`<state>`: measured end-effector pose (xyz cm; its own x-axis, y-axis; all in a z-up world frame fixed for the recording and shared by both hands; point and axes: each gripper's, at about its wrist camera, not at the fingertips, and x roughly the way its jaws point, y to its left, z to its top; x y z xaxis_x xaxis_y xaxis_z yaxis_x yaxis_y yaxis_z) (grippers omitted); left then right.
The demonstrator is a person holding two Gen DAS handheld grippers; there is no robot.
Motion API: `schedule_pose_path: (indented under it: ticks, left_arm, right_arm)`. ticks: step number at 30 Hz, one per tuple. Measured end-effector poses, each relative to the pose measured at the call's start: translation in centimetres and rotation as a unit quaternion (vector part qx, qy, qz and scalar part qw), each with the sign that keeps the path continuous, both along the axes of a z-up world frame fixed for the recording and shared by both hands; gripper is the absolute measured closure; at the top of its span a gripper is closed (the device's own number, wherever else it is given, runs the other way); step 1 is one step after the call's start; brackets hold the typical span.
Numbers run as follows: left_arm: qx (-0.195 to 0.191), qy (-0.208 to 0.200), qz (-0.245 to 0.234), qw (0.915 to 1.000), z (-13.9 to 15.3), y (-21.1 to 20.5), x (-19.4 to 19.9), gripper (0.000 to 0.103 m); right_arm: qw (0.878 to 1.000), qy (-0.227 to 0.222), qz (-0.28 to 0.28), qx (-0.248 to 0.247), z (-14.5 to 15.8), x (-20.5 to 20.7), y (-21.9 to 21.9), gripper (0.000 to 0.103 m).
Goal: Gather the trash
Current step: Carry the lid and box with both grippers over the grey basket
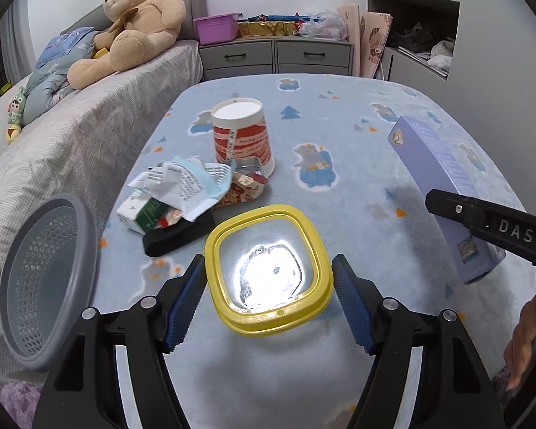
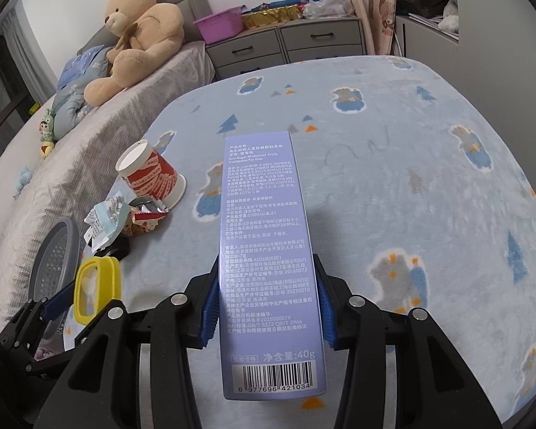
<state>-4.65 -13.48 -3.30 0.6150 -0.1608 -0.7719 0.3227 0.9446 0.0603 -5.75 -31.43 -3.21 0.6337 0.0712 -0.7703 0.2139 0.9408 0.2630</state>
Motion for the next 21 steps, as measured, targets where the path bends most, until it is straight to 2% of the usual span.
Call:
schedule_pose_path:
  ticks: [8,21]
  left_arm:
    - [-0.009,-0.016,0.020,0.9996,1.8,5.0,0.3,0.034]
    - [-0.024,-0.028,0.085,0.9957,3.3,14.3,1.7,0.034]
  right_arm:
    - [1.000,-0.002,0.015,-0.010,0.6,0.5,4.1,0.059]
    - [0.998,-0.004,0.070,-0.010,1.2,2.2,13.4,0.059]
